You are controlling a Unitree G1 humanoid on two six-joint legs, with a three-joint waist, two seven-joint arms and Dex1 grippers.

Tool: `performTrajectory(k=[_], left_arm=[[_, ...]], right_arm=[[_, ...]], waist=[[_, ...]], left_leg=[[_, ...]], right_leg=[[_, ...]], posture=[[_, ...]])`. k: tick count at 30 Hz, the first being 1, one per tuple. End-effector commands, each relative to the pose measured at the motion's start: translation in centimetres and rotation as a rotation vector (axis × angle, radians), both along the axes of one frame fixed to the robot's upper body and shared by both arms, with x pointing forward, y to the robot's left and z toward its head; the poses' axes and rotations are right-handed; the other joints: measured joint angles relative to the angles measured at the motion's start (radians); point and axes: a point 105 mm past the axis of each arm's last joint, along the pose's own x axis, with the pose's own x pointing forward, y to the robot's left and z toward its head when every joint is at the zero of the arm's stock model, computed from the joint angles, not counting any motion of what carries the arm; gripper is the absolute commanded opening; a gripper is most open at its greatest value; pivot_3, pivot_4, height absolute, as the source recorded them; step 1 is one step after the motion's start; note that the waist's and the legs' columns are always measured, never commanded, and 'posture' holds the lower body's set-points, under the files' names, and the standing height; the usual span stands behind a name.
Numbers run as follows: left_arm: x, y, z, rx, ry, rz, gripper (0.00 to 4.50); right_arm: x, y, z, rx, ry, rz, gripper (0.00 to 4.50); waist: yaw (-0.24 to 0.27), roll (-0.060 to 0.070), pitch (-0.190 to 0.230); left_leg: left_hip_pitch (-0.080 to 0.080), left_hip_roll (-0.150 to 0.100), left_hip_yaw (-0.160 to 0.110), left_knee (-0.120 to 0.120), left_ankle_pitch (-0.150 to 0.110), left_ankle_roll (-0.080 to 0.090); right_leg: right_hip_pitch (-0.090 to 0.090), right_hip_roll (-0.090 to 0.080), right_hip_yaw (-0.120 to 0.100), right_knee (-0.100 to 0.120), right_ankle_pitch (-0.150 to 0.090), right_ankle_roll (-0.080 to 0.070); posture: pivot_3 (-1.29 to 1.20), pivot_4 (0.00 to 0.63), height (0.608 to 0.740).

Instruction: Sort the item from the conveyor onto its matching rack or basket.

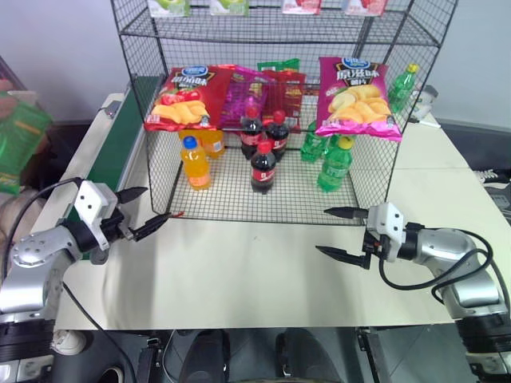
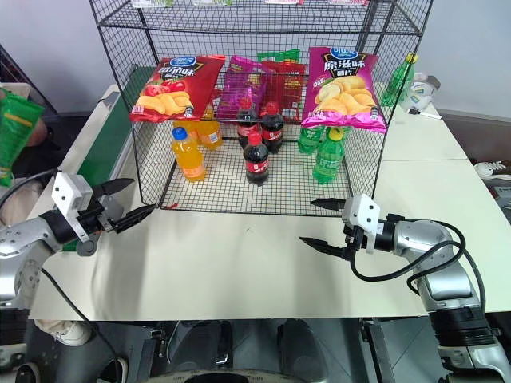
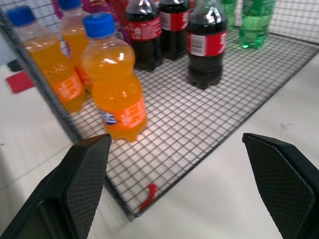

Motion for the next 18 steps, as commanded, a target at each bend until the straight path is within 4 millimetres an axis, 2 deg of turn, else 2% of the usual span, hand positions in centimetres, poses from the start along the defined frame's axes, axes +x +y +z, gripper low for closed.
performTrajectory(k=[1, 12, 18], left_arm=[[-0.1, -0.2, 1.1, 0.001, -0.046, -0.009, 4.5], [0.1, 0.1, 1.0, 0.013, -0.058, -0.002, 4.5], [0.1, 0.2, 0.1, 0.029, -0.048, -0.016, 4.5]], right_arm=[[0.0, 0.4, 1.3, 0.016, -0.046, 0.015, 4.35], [0.8, 0.0, 1.2, -0.004, -0.058, -0.012, 4.35], [1.5, 0.4, 0.7, 0.004, -0.075, -0.039, 4.35]], waist=[[0.0, 0.0, 0.0], [0.0, 0.0, 0.0], [-0.002, 0.0, 0.0]], left_leg=[[0.0, 0.0, 0.0, 0.0, 0.0, 0.0], [0.0, 0.0, 0.0, 0.0, 0.0, 0.0], [0.0, 0.0, 0.0, 0.0, 0.0, 0.0]], right_leg=[[0.0, 0.0, 0.0, 0.0, 0.0, 0.0], [0.0, 0.0, 0.0, 0.0, 0.0, 0.0], [0.0, 0.0, 0.0, 0.0, 0.0, 0.0]], posture=[[0.0, 0.15, 0.739], [0.0, 0.15, 0.739], [0.0, 0.15, 0.739]])
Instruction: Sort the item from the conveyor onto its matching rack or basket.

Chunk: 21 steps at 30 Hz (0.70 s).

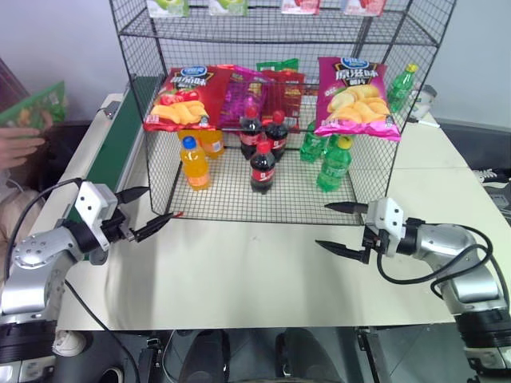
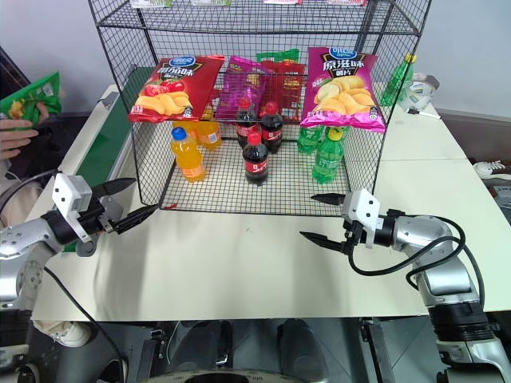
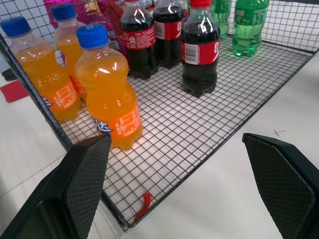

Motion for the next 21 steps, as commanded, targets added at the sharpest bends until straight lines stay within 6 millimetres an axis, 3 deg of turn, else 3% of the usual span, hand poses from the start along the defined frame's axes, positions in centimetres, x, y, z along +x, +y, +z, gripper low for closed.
performTrajectory(k=[1, 4, 8, 21], left_arm=[[-0.1, 0.0, -0.4, 0.061, -0.005, -0.03, 4.5], [0.2, 0.6, -1.1, 0.093, 0.009, -0.009, 4.5], [0.9, 0.8, -0.5, 0.071, -0.033, 0.016, 4.5], [1.8, 1.0, -0.8, 0.101, -0.032, -0.047, 4.5]], right_arm=[[0.3, 0.3, 0.4, -0.006, -0.042, 0.005, 4.35], [0.9, -0.2, 0.7, -0.009, -0.056, -0.014, 4.35], [1.9, -0.4, 0.9, -0.006, -0.08, -0.038, 4.35], [3.6, 0.4, 2.0, -0.006, -0.145, -0.043, 4.35]], waist=[[0.0, 0.0, 0.0], [0.001, 0.0, 0.0], [0.001, 0.0, 0.0], [-0.001, 0.0, 0.0]], left_leg=[[0.0, 0.0, 0.0, 0.0, 0.0, 0.0], [0.0, 0.0, 0.0, 0.0, 0.0, 0.0], [0.0, 0.0, 0.0, 0.0, 0.0, 0.0], [0.0, 0.0, 0.0, 0.001, 0.0, 0.0]], right_leg=[[0.0, 0.0, 0.0, 0.0, 0.0, 0.0], [0.0, 0.0, 0.0, 0.0, 0.0, 0.0], [0.0, 0.0, 0.0, 0.0, 0.0, 0.0], [-0.001, 0.0, 0.0, 0.002, 0.0, 0.0]], posture=[[0.0, 0.15, 0.739], [0.0, 0.15, 0.739], [0.0, 0.15, 0.739], [0.0, 0.15, 0.739]])
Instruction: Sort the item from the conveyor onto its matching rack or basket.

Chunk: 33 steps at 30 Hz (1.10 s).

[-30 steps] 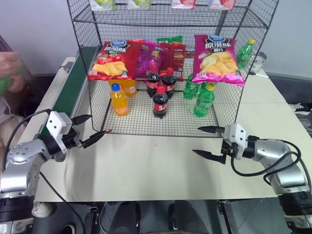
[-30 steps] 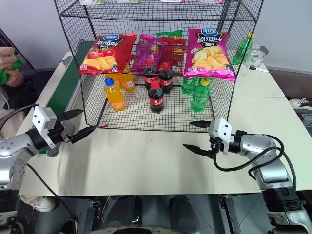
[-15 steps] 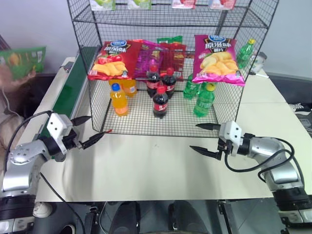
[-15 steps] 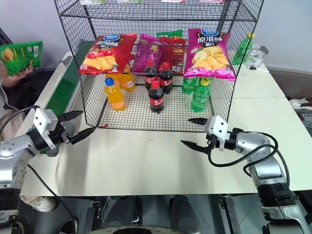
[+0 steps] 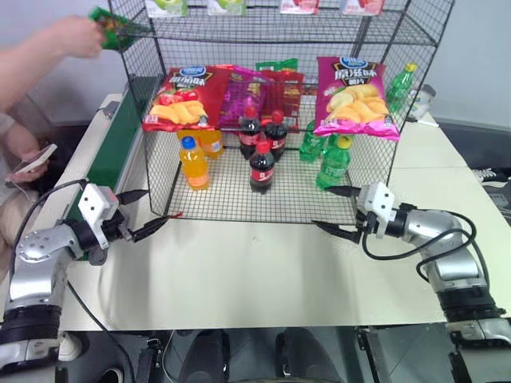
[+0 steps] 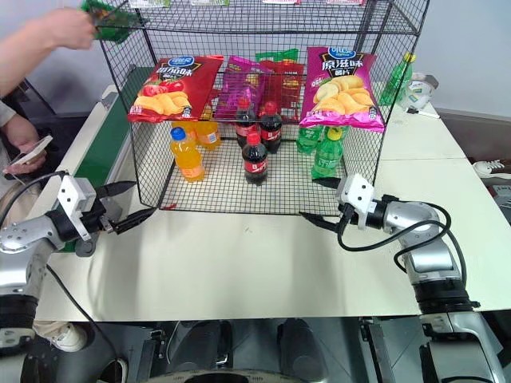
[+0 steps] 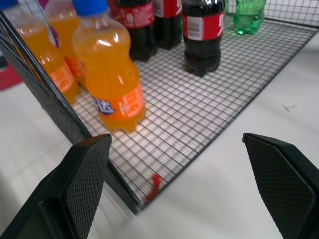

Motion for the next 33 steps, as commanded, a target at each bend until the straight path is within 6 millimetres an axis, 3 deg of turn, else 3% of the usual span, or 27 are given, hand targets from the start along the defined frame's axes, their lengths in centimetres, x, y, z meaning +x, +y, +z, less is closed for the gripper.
performTrajectory(k=[1, 8, 26, 31, 33], left_arm=[[0.1, -0.2, 0.1, 0.025, -0.016, -0.022, 4.5], [0.1, 0.0, 0.1, 0.016, -0.036, -0.007, 4.5], [0.1, -0.4, 0.0, -0.058, -0.058, 0.02, 4.5], [0.3, 0.8, 2.6, -0.03, -0.201, 0.076, 4.5], [-0.1, 1.3, 2.7, -0.018, -0.204, 0.086, 4.5]], right_arm=[[0.2, 0.6, 1.1, 0.02, -0.05, 0.005, 4.35], [0.6, -0.2, 1.9, 0.048, -0.085, -0.057, 4.35], [0.5, 0.0, 1.4, 0.058, -0.049, -0.045, 4.35], [0.3, 0.9, 1.5, 0.078, -0.027, -0.014, 4.35], [-0.2, 1.7, 1.8, 0.095, -0.019, 0.018, 4.35]], waist=[[0.0, 0.0, 0.0], [0.0, 0.0, 0.0], [-0.001, 0.0, 0.0], [-0.002, 0.0, 0.0], [-0.003, 0.0, 0.0]], left_leg=[[0.0, 0.0, 0.0, 0.0, 0.0, 0.0], [0.0, 0.0, 0.0, 0.0, 0.0, 0.0], [0.0, 0.0, 0.0, 0.0, 0.0, 0.0], [0.0, 0.0, 0.0, 0.0, 0.0, 0.0], [0.0, 0.0, 0.0, 0.0, 0.0, 0.0]], right_leg=[[0.0, 0.0, 0.0, 0.0, 0.0, 0.0], [-0.001, 0.0, 0.0, 0.0, 0.0, 0.0], [-0.001, 0.0, 0.0, 0.001, 0.0, 0.0], [-0.001, 0.0, 0.0, 0.001, 0.0, 0.0], [-0.001, 0.0, 0.0, 0.001, 0.0, 0.0]], posture=[[0.0, 0.15, 0.739], [0.0, 0.15, 0.739], [0.0, 0.15, 0.739], [0.0, 0.15, 0.739], [0.0, 0.15, 0.739]])
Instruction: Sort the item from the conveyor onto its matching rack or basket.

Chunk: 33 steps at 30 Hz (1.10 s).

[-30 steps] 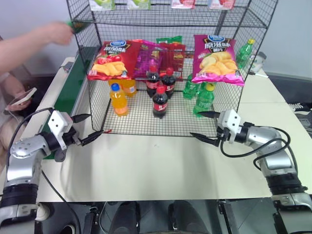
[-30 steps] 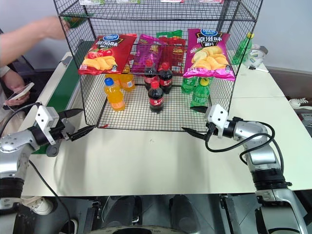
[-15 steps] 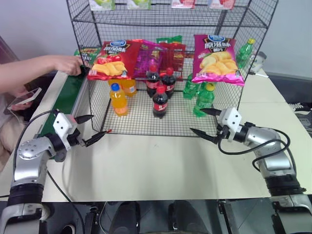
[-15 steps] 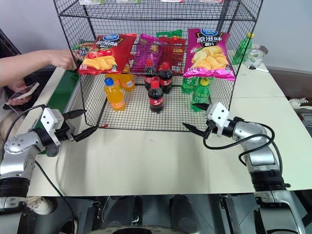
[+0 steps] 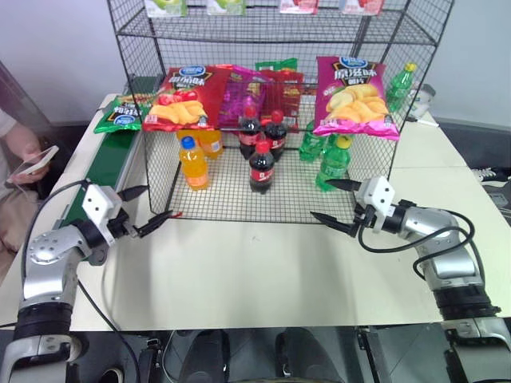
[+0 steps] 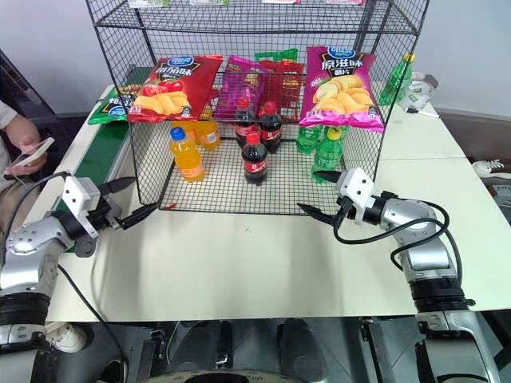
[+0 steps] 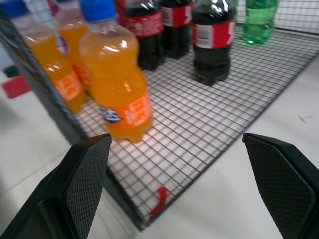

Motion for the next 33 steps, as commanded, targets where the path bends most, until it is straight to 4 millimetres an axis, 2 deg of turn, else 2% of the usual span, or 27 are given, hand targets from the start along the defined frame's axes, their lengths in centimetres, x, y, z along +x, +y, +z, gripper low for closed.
performTrajectory(k=[1, 6, 13, 17, 20, 24, 26, 29, 33], left_arm=[[-0.9, 1.2, 2.5, 0.041, -0.103, 0.028, 4.5], [-4.0, 2.0, 2.1, 0.081, -0.065, 0.035, 4.5], [-6.3, 2.5, 2.8, 0.073, -0.039, 0.063, 4.5], [-6.8, 4.2, 2.2, 0.177, -0.03, 0.172, 4.5], [-7.6, 4.8, 1.8, 0.234, -0.033, 0.214, 4.5], [-8.7, 6.5, 2.5, 0.492, -0.123, 0.269, 4.5], [-9.0, 7.2, 2.6, 0.568, -0.149, 0.294, 4.5], [-9.8, 9.4, 3.4, 0.743, -0.209, 0.371, 4.5], [-10.9, 10.2, 3.1, 0.846, -0.22, 0.387, 4.5]], right_arm=[[-0.8, 2.0, 2.1, 0.049, -0.037, 0.081, 4.35], [-2.3, 3.3, 2.6, 0.07, 0.002, 0.144, 4.35], [-3.9, 4.1, 3.0, 0.082, 0.057, 0.232, 4.35], [-6.8, 3.5, 1.1, 0.064, 0.297, 0.333, 4.35], [-6.5, 3.6, 1.3, 0.058, 0.265, 0.319, 4.35], [-6.2, 5.1, 2.5, 0.133, 0.227, 0.342, 4.35], [-6.1, 5.4, 2.7, 0.162, 0.24, 0.356, 4.35], [-5.8, 6.1, 3.3, 0.188, 0.209, 0.39, 4.43], [-6.0, 7.6, 2.9, 0.141, 0.15, 0.429, 4.43]], waist=[[-0.003, 0.0, 0.0], [-0.004, 0.0, 0.0], [0.005, 0.0, 0.0], [0.005, 0.0, 0.0], [-0.004, 0.0, 0.0], [-0.006, 0.0, 0.0], [-0.003, 0.0, 0.0], [0.001, 0.0, 0.0], [-0.002, -0.001, 0.0]], left_leg=[[0.0, 0.0, 0.0, 0.0, 0.0, 0.0], [0.0, 0.001, 0.001, -0.002, 0.0, 0.0], [0.001, 0.0, 0.0, -0.001, 0.0, 0.0], [0.001, 0.0, 0.0, -0.003, 0.0, 0.0], [0.001, 0.0, 0.0, -0.004, -0.001, 0.001], [0.002, 0.0, 0.0, -0.004, -0.001, 0.001], [0.002, 0.0, 0.0, -0.004, -0.001, 0.001], [0.002, 0.0, 0.0, -0.004, -0.001, 0.002], [0.002, 0.0, 0.0, -0.006, -0.002, 0.003]], right_leg=[[0.0, 0.0, 0.0, 0.0, 0.0, 0.0], [-0.001, 0.0, 0.001, -0.001, 0.0, 0.0], [0.002, -0.003, 0.0, -0.001, 0.0, 0.0], [0.002, -0.003, 0.0, -0.003, 0.0, 0.0], [0.003, -0.003, -0.001, -0.006, 0.0, 0.0], [0.003, -0.003, 0.0, -0.006, 0.0, 0.0], [0.003, -0.003, 0.0, -0.006, 0.0, 0.0], [0.004, -0.003, -0.001, -0.009, 0.0, 0.0], [0.005, -0.004, -0.001, -0.012, 0.0, 0.0]], posture=[[0.0, 0.15, 0.739], [0.0, 0.15, 0.739], [0.0, 0.15, 0.739], [0.0, 0.15, 0.739], [0.0, 0.15, 0.739], [0.0, 0.15, 0.739], [0.0, 0.15, 0.739], [0.0, 0.15, 0.739], [0.0, 0.15, 0.739]])
